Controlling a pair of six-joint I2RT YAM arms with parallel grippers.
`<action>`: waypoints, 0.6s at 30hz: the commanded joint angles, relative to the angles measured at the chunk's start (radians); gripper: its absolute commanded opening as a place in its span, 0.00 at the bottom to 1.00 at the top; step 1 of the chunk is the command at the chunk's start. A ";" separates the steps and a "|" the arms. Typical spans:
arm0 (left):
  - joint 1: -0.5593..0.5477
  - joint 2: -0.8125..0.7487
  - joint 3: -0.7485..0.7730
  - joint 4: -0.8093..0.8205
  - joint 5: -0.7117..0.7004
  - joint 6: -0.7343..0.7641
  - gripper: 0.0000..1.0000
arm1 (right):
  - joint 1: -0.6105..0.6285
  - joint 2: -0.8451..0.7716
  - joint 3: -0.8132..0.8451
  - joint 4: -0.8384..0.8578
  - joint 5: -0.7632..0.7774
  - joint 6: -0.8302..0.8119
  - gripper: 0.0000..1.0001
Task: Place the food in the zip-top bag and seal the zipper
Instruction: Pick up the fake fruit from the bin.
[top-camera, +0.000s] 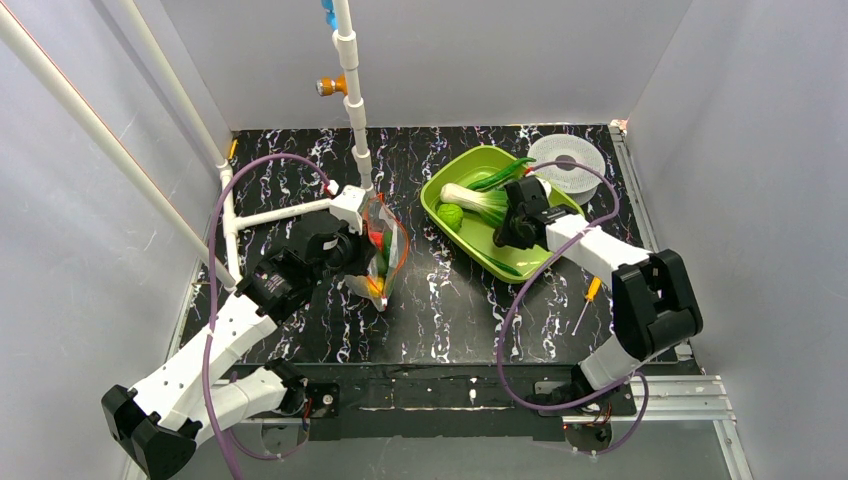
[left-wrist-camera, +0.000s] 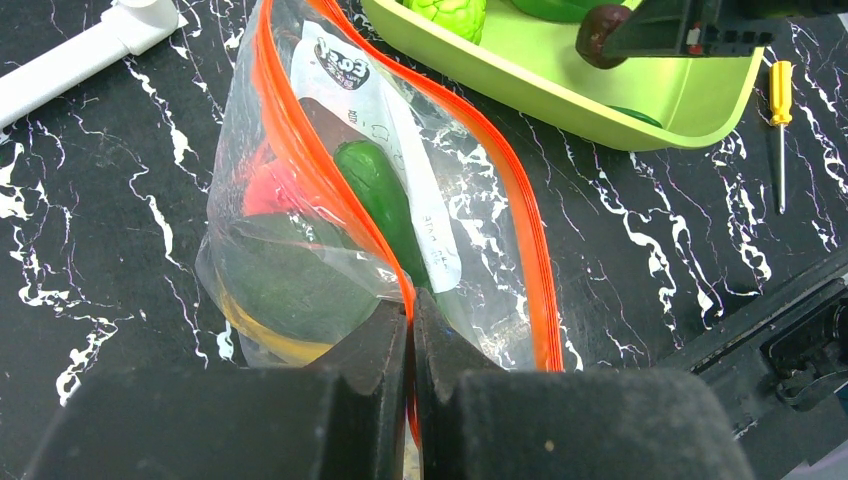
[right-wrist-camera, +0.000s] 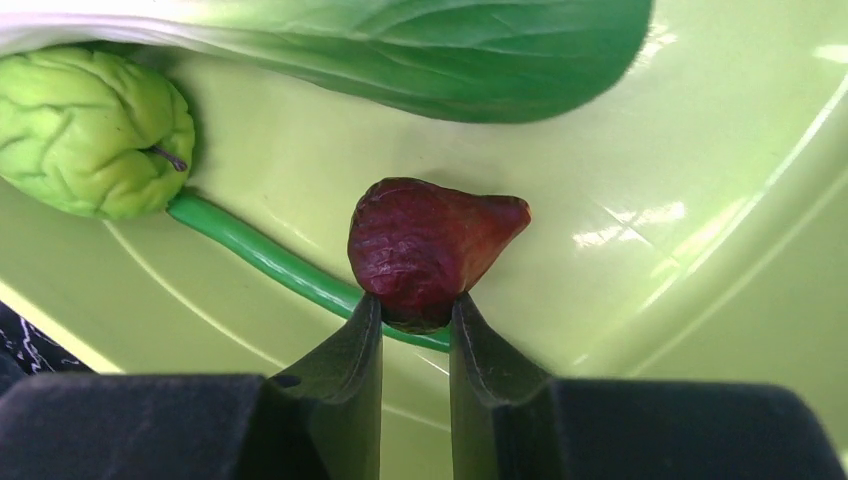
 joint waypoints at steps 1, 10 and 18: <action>-0.002 -0.005 0.017 -0.004 0.000 -0.005 0.00 | -0.005 -0.141 -0.023 -0.015 0.068 -0.054 0.01; -0.002 -0.014 0.017 -0.006 -0.005 -0.003 0.00 | 0.005 -0.319 0.006 -0.007 -0.244 -0.037 0.01; -0.003 -0.025 0.017 -0.007 -0.014 -0.002 0.00 | 0.265 -0.371 0.116 0.069 -0.383 -0.078 0.01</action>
